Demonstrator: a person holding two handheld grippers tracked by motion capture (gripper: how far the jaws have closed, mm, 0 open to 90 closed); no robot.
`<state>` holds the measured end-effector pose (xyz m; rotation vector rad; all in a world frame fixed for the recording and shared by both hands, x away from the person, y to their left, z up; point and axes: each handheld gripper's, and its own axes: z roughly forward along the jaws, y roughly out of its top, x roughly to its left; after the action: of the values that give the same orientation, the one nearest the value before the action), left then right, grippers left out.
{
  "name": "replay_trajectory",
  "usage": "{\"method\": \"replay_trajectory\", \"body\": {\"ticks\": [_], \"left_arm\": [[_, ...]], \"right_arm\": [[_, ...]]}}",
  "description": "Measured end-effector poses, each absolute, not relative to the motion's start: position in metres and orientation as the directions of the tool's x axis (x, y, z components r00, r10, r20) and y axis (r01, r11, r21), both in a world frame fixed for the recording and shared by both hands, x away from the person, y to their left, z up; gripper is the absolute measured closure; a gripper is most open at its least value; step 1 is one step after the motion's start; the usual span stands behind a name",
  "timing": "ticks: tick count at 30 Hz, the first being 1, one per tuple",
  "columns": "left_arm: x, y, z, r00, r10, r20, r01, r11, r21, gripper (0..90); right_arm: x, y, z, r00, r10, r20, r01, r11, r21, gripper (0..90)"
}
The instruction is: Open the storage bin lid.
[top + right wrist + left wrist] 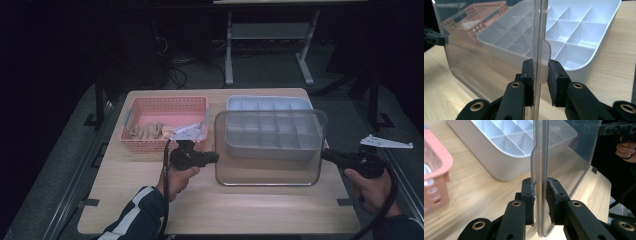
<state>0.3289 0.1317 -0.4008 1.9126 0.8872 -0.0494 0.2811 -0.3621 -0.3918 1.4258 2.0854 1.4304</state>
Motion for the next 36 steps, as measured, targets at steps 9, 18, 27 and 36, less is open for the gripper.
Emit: {"method": "replay_trajectory", "body": {"ticks": [9, 18, 27, 36], "left_arm": [[0.318, 0.138, -0.411, 0.738, 0.560, -0.377, 0.603, -0.295, 0.741, 75.5], [0.308, 0.142, -0.414, 0.746, 0.559, -0.362, 0.598, -0.321, 0.735, 74.4], [0.295, 0.148, -0.418, 0.749, 0.554, -0.363, 0.604, -0.346, 0.718, 71.6], [0.281, 0.156, -0.426, 0.744, 0.560, -0.364, 0.617, -0.366, 0.697, 67.9]], "right_arm": [[0.269, -0.356, -0.403, -0.514, 0.807, 0.290, 0.592, 0.089, 0.801, 75.1], [0.258, -0.352, -0.411, -0.526, 0.791, 0.312, 0.610, 0.096, 0.786, 75.1], [0.247, -0.349, -0.416, -0.543, 0.771, 0.333, 0.626, 0.107, 0.772, 74.2], [0.239, -0.338, -0.422, -0.580, 0.752, 0.313, 0.638, 0.180, 0.749, 70.9]]}}
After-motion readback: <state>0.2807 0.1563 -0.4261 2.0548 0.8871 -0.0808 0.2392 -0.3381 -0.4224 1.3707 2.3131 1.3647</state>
